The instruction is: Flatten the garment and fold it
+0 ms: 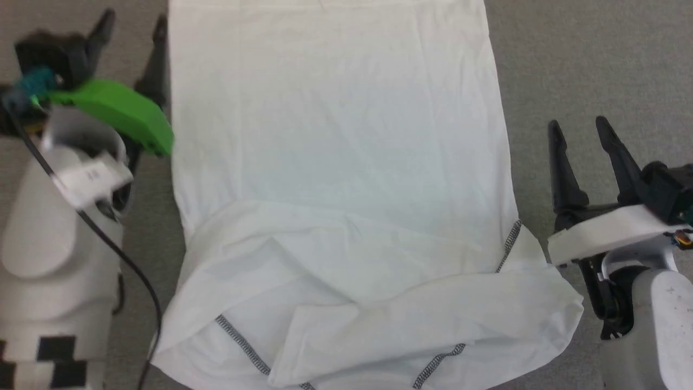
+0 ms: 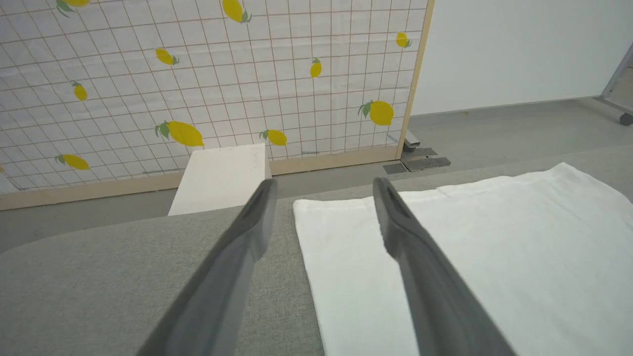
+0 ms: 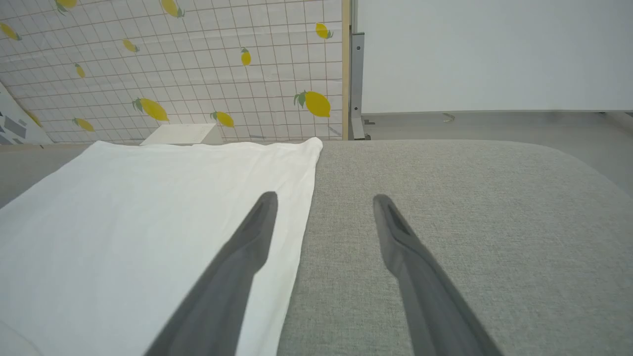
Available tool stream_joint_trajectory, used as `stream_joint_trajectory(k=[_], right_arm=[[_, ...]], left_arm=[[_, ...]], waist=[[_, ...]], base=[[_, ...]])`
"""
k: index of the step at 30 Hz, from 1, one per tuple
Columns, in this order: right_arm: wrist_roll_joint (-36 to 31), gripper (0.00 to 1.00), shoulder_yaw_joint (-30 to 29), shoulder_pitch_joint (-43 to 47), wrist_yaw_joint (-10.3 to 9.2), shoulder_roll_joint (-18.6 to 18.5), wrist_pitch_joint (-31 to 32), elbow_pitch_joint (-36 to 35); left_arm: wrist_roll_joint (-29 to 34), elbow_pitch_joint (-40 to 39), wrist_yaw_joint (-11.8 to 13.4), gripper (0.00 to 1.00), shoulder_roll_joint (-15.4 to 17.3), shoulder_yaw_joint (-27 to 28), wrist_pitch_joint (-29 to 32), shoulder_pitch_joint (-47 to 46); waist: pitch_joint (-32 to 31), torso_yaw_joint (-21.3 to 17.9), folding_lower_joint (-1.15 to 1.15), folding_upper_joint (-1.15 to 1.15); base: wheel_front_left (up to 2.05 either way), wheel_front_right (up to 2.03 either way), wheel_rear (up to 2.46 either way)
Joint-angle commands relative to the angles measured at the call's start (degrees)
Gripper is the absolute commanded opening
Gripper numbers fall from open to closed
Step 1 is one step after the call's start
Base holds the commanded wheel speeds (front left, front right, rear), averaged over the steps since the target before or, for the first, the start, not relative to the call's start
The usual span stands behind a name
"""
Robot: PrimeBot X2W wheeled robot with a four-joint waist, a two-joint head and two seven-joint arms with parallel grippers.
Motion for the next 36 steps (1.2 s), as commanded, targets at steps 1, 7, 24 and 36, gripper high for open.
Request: stream_joint_trajectory(k=[1,7,24,36], right_arm=[[0.2,1.0,0.4,-1.4,-0.08,0.1,-0.7,0.4],[1.4,1.0,2.6,-4.5,-0.08,0.1,-2.2,2.2],[4.2,1.0,5.8,-7.6,-0.08,0.1,-4.7,4.1],[3.0,1.0,8.3,-24.7,-0.08,-2.5,7.0,5.7]], left_arm=[[-0.5,1.1,-0.3,1.0,1.1,-0.1,1.7,-3.0],[-2.9,6.9,-0.4,1.0,4.8,-0.1,13.4,-14.1],[-1.1,8.3,9.7,0.97,10.5,-0.1,43.3,-23.3],[-1.5,1.0,10.7,0.0,11.1,-1.0,47.0,-21.3]], waist=[[5.8,-4.4,0.0,0.0],[10.6,-7.6,0.0,0.0],[16.5,-11.6,0.0,0.0],[18.1,-10.0,0.0,0.0]], base=[[0.0,0.0,0.0],[0.0,0.0,0.0],[0.0,0.0,0.0],[0.0,0.0,0.0]])
